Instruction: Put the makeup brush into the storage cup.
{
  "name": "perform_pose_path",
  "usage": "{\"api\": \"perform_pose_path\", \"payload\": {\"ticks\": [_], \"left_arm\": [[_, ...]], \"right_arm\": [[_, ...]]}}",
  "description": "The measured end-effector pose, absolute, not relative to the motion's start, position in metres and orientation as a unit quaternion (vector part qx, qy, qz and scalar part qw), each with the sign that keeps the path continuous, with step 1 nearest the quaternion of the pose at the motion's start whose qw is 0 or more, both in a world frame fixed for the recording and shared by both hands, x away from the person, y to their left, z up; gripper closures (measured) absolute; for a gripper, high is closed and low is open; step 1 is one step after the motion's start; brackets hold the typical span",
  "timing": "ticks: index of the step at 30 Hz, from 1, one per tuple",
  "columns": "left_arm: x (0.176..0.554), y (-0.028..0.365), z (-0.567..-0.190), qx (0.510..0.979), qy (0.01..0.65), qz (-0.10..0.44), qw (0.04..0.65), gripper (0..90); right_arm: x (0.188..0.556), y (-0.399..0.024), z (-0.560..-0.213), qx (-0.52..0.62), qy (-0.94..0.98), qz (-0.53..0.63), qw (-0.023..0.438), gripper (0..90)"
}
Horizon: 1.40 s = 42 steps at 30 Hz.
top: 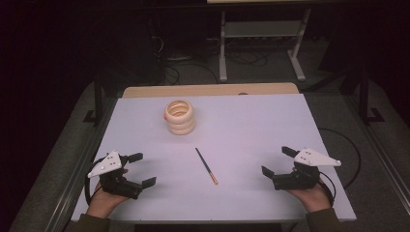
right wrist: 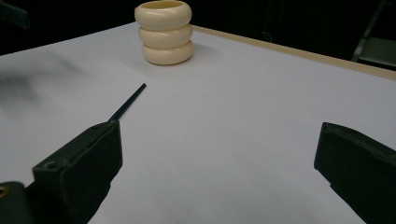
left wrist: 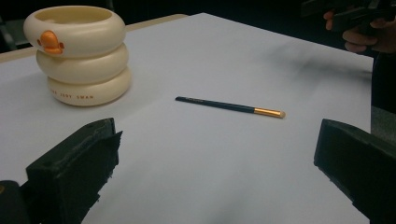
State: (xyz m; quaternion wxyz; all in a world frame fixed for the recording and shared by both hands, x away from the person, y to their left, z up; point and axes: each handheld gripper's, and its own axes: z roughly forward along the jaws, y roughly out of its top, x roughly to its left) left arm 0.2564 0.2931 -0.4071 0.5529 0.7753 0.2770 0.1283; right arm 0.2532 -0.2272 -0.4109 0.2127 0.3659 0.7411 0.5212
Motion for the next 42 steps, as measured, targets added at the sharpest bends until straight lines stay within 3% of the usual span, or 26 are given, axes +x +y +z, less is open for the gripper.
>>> {"api": "perform_pose_path", "payload": {"ticks": [42], "left_arm": [[0.258,0.296,-0.409,0.772,0.279,0.128,0.556,0.0]], "right_arm": [[0.272,-0.213,-0.402,0.360,0.738,0.535,0.201,0.2]]}}
